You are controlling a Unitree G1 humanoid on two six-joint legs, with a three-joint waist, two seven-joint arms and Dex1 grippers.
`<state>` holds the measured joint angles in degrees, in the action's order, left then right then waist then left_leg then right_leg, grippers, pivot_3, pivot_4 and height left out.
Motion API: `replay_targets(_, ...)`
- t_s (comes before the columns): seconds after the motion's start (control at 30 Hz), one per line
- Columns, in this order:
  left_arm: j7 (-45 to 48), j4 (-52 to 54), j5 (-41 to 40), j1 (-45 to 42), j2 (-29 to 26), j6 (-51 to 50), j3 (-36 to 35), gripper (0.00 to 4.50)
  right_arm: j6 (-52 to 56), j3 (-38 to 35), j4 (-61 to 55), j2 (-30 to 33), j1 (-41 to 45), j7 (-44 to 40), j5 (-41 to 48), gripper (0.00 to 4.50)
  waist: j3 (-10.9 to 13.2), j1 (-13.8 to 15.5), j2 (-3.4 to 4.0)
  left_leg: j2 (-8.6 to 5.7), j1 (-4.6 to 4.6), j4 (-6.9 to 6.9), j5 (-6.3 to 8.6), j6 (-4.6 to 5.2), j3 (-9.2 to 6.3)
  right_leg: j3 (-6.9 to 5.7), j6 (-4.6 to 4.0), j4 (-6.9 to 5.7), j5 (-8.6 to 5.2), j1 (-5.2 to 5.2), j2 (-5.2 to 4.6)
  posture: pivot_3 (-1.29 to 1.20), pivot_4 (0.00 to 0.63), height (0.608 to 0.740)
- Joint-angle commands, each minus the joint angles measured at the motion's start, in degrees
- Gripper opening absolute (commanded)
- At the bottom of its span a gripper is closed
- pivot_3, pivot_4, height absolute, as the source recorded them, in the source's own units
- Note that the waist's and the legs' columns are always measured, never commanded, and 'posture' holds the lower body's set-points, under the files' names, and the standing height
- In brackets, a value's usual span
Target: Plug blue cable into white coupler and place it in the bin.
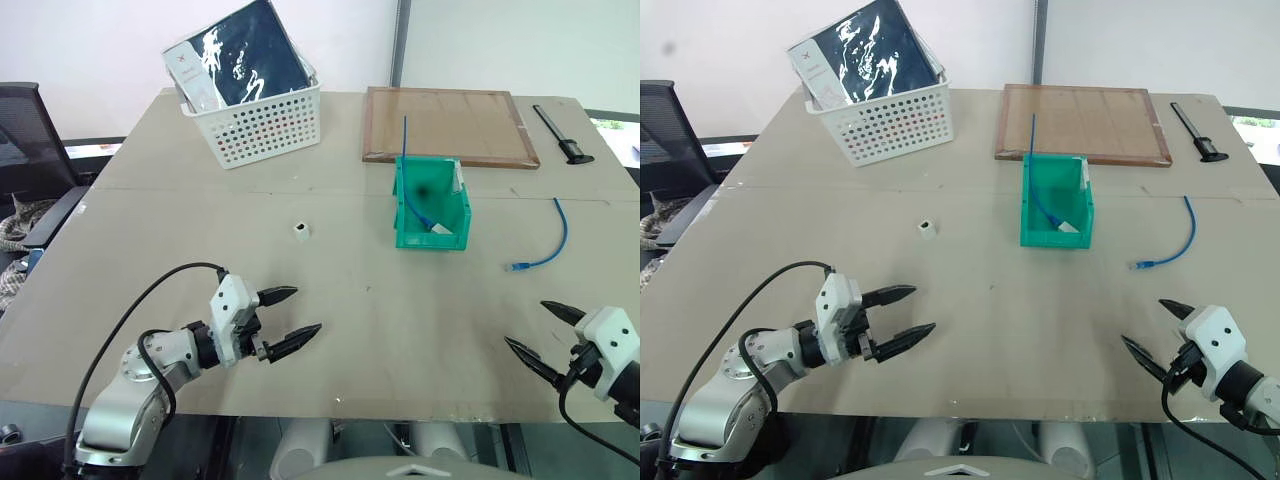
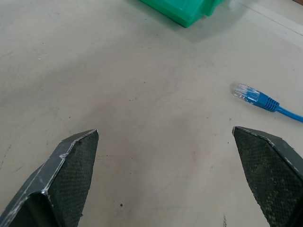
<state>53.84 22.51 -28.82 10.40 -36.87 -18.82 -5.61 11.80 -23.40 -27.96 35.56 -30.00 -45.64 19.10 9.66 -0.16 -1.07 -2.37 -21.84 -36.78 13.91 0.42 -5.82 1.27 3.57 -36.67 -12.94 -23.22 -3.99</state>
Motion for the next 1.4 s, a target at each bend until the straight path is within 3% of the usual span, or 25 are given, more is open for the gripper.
replay_targets(0.03,0.15,3.17,-2.84,-1.10,-0.43,-1.09,-1.11,4.50,-0.26,-1.70,-0.58,1.58,2.39,-0.05,1.14,4.47,0.00,-0.01,0.00,0.00,0.00,0.00,0.00,0.00,0.00,0.00,0.00,0.00,0.00,0.00,0.00,0.00,0.150,0.738)
replay_targets(0.13,0.27,5.36,-8.18,-4.13,-0.49,-5.81,-1.03,4.50,1.94,-1.12,0.16,7.04,8.40,-2.37,1.10,4.47,0.03,-0.20,-0.02,0.00,0.00,-0.08,0.00,0.00,0.10,0.01,0.00,-0.01,0.02,0.00,0.01,0.00,0.150,0.738)
replay_targets(0.27,1.93,6.35,-9.13,-7.44,-1.02,-6.40,0.41,4.50,4.49,2.58,6.34,17.20,16.70,-6.65,-2.36,4.47,0.07,-0.19,0.01,0.01,0.05,-0.15,0.02,0.03,0.17,-0.19,-0.02,0.01,0.03,0.11,0.05,0.00,0.150,0.738)
replay_targets(0.4,6.00,6.76,-6.10,-9.37,-2.41,-2.76,3.30,4.50,5.86,13.24,17.88,26.43,30.89,-14.90,-6.05,4.47,0.17,-0.53,0.10,0.07,0.00,-0.11,0.02,0.03,0.45,-0.22,-0.26,0.09,0.17,0.08,0.13,0.00,0.150,0.738)
replay_targets(0.5,7.05,7.15,-5.16,-9.66,-2.65,-1.21,4.52,4.50,2.87,21.49,27.63,27.30,42.52,-19.65,-10.15,3.65,0.22,-0.59,0.00,0.10,-0.01,-0.08,0.04,0.06,0.50,-0.20,-0.28,0.17,0.18,0.08,0.13,0.00,0.150,0.738)
replay_targets(0.53,7.07,7.33,-5.00,-9.67,-2.57,-0.97,4.74,4.50,1.48,23.65,30.43,27.16,45.45,-21.06,-11.58,3.00,0.23,-0.57,0.01,0.12,0.00,-0.06,0.05,0.07,0.52,-0.20,-0.28,0.20,0.18,0.08,0.15,0.00,0.150,0.738)
replay_targets(0.57,6.87,7.78,-4.85,-9.75,-2.42,-0.88,4.95,4.50,-0.86,25.78,33.49,26.88,48.18,-21.89,-13.62,2.71,0.23,-0.58,0.00,0.12,-0.05,-0.06,0.05,0.08,0.53,-0.19,-0.28,0.22,0.18,0.06,0.16,0.00,0.150,0.738)
replay_targets(0.87,2.20,13.06,-5.42,-11.49,-1.80,-3.71,6.50,4.50,-11.80,36.88,54.90,23.11,65.23,-27.59,-24.12,2.71,0.32,-0.55,0.06,0.09,-0.15,-0.05,0.12,0.18,0.65,-0.13,-0.04,0.49,0.34,0.04,0.08,0.00,0.150,0.738)
replay_targets(1.03,0.12,14.40,-6.32,-12.74,-1.69,-5.68,6.36,4.50,-14.12,39.34,61.69,21.00,68.55,-30.08,-26.58,1.14,0.32,-0.56,0.06,0.09,-0.13,-0.05,0.13,0.19,0.65,-0.12,-0.05,0.49,0.35,0.05,0.09,0.00,0.150,0.738)
replay_targets(1.1,-0.57,14.47,-6.58,-13.12,-1.67,-6.33,6.11,4.50,-13.03,39.28,61.35,20.72,68.34,-31.66,-26.11,0.06,0.32,-0.56,0.05,0.09,-0.11,-0.07,0.13,0.19,0.67,-0.09,-0.04,0.48,0.36,0.08,0.10,0.00,0.150,0.738)
replay_targets(1.2,-1.39,14.70,-6.84,-13.14,-1.89,-7.09,5.48,4.50,-8.27,38.02,54.86,20.76,66.32,-34.48,-23.04,0.02,0.32,-0.55,0.06,0.09,-0.09,-0.10,0.13,0.20,0.68,-0.06,0.02,0.47,0.41,0.09,0.11,0.00,0.150,0.738)
replay_targets(1.3,-2.48,15.12,-6.77,-12.41,-2.30,-7.70,4.24,4.50,7.58,36.77,34.19,19.91,61.95,-37.44,-15.20,0.02,0.32,-0.56,0.07,0.12,-0.13,-0.09,0.13,0.20,0.56,-0.13,0.01,0.44,0.42,0.07,0.14,0.00,0.150,0.738)
replay_targets(1.4,-1.80,11.90,-4.64,-11.57,-2.37,-5.74,4.43,4.50,17.31,40.94,19.44,14.85,60.73,-33.82,-15.17,0.02,0.33,-0.92,0.14,0.25,-0.12,-0.05,0.14,0.18,0.35,0.00,0.01,0.38,0.42,-0.04,0.23,0.00,0.150,0.738)
